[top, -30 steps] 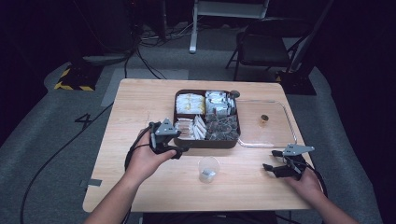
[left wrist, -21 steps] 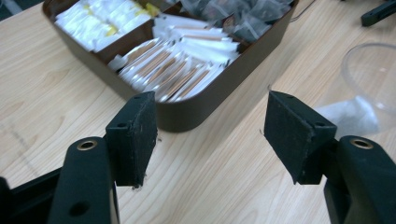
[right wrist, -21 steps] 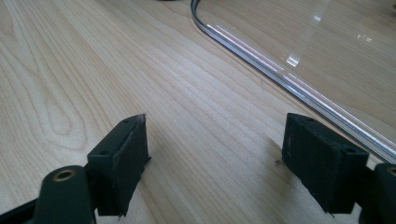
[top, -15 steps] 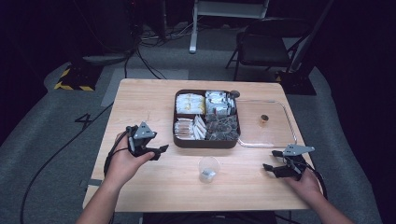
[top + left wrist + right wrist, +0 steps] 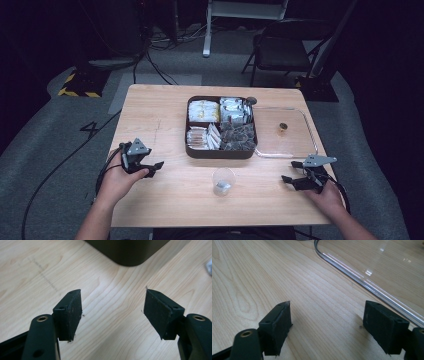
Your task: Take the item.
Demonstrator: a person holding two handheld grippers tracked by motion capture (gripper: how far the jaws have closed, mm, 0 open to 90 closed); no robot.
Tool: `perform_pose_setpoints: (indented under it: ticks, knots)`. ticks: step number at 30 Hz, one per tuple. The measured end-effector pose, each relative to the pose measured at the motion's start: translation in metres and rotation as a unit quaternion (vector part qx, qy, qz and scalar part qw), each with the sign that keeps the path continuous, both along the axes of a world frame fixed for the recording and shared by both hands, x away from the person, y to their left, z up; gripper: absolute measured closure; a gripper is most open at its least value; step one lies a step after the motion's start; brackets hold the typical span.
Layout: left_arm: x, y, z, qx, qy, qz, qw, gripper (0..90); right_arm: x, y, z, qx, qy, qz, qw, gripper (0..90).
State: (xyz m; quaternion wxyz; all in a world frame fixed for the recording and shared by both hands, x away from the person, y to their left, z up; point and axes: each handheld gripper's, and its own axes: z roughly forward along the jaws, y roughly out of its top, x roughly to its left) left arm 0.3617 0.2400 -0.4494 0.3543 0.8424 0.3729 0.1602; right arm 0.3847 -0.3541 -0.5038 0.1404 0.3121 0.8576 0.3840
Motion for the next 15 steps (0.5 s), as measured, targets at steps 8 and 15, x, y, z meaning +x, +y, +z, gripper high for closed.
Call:
perform_pose_setpoints:
  ticks: [8,15]
  knots:
    - [-0.007,0.016,-0.022,0.019,0.023,0.026,0.9992,28.7,0.0,0.0,0.0,0.0,0.0,0.0,1.0,22.7]
    - [-0.012,0.023,-0.037,0.028,0.056,0.029,0.9976,28.1,0.0,0.0,0.0,0.0,0.0,0.0,1.0,22.7]
